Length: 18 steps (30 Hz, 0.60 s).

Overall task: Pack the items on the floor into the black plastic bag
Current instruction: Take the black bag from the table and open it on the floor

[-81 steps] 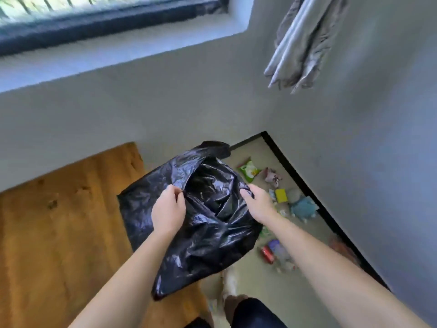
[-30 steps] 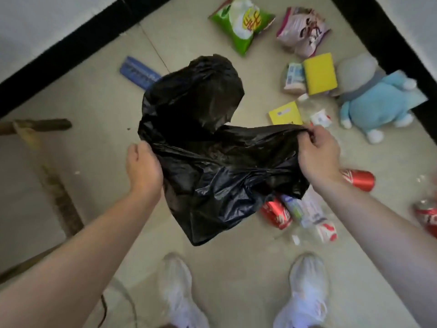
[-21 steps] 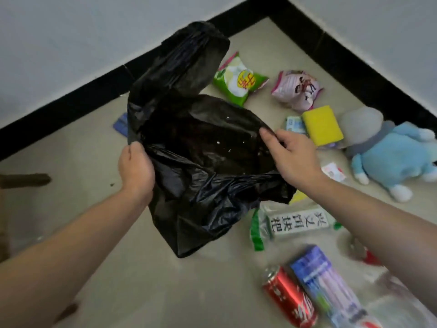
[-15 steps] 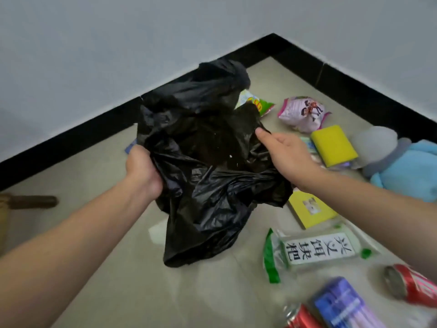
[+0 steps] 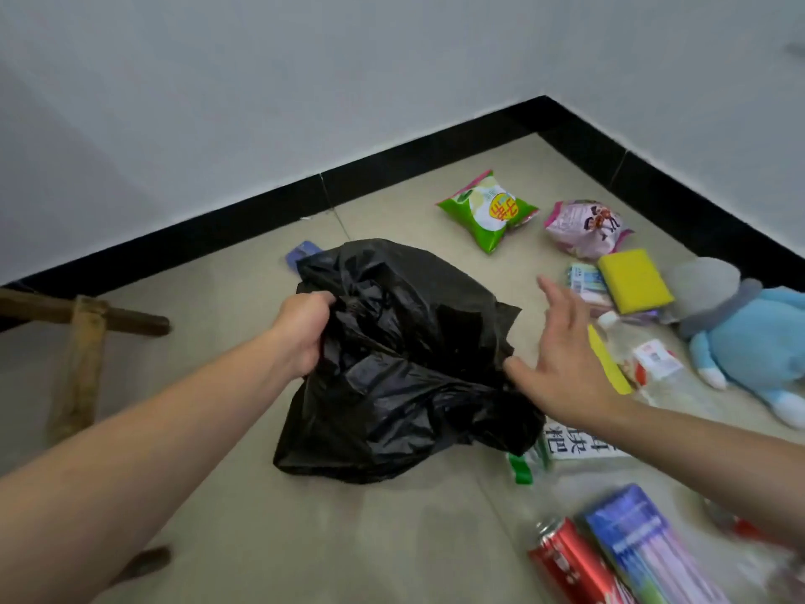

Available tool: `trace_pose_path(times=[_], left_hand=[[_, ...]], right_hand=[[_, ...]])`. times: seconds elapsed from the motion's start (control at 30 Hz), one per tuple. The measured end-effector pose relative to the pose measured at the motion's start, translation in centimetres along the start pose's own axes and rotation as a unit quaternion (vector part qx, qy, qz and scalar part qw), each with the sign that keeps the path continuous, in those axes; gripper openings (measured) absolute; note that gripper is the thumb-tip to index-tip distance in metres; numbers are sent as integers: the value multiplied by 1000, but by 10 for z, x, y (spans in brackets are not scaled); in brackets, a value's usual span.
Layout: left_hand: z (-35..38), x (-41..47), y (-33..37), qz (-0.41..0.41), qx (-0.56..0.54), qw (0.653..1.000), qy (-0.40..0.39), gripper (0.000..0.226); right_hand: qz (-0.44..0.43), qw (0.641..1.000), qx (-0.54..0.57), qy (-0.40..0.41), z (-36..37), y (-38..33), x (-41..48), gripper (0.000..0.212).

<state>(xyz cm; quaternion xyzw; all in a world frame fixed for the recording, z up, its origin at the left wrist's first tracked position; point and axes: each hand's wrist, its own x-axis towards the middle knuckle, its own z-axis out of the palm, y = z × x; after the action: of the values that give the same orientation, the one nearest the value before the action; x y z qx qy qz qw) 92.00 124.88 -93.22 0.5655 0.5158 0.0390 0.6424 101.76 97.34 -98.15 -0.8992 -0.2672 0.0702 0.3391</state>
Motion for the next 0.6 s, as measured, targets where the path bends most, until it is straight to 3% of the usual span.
trace_pose_path(times=[0.07, 0.17, 0.23, 0.33, 0.43, 0.5, 0.53, 0.6], left_hand=[[4, -13, -2, 34, 6, 999, -12, 26], [12, -27, -9, 97, 6, 995, -20, 30], [14, -33, -16, 136, 51, 989, -5, 41], [5, -38, -25, 281, 169, 944, -21, 50], [-12, -42, -26, 392, 321, 860, -65, 58], [-19, -36, -30, 415, 397, 815, -78, 61], [-20, -35, -32, 409, 406, 813, -80, 54], [-22, -26, -37, 368, 377, 845, -86, 56]], right_hand=[[-141, 989, -48, -2, 5, -15, -8, 106], [-110, 984, -98, -102, 22, -25, -7, 122], [-70, 977, -116, -163, 30, -22, -3, 103], [-42, 984, -99, -145, 23, -15, 13, 23], [45, 997, -21, -53, 0, -24, 36, 20], [96, 990, 62, -83, -14, -36, 47, 21], [125, 980, 93, -125, -22, -43, 49, 19], [197, 933, 203, -222, -38, -47, 50, 24]])
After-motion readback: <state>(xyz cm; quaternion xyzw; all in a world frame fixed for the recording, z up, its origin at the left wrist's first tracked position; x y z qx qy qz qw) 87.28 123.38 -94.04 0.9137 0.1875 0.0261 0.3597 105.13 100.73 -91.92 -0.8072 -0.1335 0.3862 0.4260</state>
